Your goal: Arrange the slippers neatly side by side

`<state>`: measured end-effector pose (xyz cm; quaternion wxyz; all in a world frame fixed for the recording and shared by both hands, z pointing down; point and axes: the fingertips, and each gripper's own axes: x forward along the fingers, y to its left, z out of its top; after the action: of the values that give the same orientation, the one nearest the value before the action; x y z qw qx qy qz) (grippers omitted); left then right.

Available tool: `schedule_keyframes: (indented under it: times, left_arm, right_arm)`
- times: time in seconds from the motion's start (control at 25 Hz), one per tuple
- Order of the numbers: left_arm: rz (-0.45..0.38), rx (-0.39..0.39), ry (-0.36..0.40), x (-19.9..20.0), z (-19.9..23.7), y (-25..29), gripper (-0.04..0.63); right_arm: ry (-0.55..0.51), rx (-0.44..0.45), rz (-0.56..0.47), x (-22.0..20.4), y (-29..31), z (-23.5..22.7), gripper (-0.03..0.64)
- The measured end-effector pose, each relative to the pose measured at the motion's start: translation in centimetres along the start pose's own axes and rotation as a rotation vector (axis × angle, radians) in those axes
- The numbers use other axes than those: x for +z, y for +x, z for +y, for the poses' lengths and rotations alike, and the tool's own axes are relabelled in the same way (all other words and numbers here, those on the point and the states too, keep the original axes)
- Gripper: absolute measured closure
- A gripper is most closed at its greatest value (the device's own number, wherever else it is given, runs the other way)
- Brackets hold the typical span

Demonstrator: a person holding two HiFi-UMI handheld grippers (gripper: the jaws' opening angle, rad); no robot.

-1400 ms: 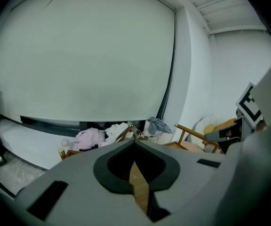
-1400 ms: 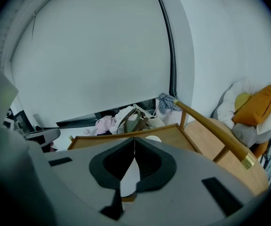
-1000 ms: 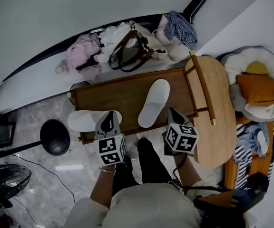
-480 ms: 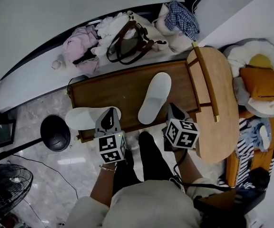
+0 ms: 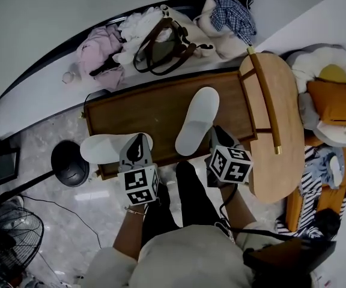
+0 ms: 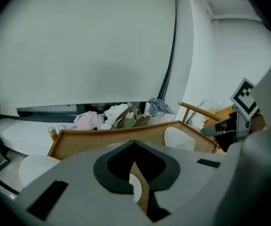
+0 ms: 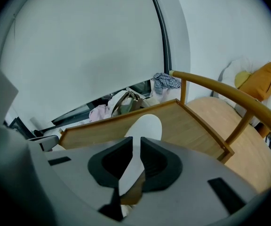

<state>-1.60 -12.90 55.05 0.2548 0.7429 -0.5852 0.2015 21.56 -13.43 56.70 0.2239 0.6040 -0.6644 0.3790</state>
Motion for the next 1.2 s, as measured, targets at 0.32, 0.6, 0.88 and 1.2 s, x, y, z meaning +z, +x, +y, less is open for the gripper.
schedule_keyframes:
  times: [0.32, 0.6, 0.88, 1.2]
  left_arm:
    - [0.019, 0.008, 0.002, -0.4, 0.5, 0.6, 0.588]
    - [0.038, 0.014, 0.009, -0.6, 1.0, 1.1, 0.588]
    - [0.046, 0.007, 0.019, -0.8, 0.7, 1.8, 0.588]
    - [0.06, 0.007, 0.021, -1.3, 0.5, 2.4, 0.588]
  right_arm:
    - [0.018, -0.005, 0.025, -0.3, 1.3, -0.4, 0.519]
    - [0.041, 0.007, 0.048, -0.7, 2.7, -0.4, 0.457]
    - [0.087, 0.008, 0.067, -1.3, 4.2, -0.8, 0.443]
    - [0.131, 0.014, 0.088, -1.8, 5.4, -1.1, 0.443]
